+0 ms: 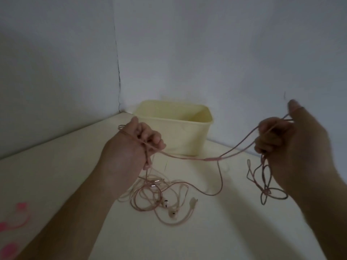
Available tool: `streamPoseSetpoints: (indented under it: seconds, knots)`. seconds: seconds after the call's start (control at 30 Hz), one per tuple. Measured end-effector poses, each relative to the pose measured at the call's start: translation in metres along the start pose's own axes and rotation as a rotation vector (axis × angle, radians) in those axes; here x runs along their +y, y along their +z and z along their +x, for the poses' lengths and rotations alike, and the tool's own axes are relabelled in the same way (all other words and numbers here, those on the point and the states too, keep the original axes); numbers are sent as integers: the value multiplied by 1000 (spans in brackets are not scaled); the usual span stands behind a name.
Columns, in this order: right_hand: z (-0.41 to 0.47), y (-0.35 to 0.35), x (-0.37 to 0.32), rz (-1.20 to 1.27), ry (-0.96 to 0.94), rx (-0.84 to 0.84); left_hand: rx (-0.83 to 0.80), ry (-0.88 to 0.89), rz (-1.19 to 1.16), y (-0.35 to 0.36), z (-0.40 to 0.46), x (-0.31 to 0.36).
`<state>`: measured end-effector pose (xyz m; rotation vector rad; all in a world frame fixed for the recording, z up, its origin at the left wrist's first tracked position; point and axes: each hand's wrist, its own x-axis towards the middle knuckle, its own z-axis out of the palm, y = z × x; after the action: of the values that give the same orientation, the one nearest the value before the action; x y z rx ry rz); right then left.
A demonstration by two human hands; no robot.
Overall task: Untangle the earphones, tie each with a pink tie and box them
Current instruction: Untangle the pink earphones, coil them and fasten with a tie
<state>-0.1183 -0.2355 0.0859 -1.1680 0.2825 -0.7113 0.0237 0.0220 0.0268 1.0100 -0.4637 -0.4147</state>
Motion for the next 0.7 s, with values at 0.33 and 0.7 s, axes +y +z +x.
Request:
streamPoseSetpoints:
  seconds: [0.33,0.7]
  knots:
    - [-23,19,21,-263,77,-204,-89,70,-411,16,-7,-2]
    - [-21,19,27,-436,138,-298,-136,-24,-310,21,-11,-11]
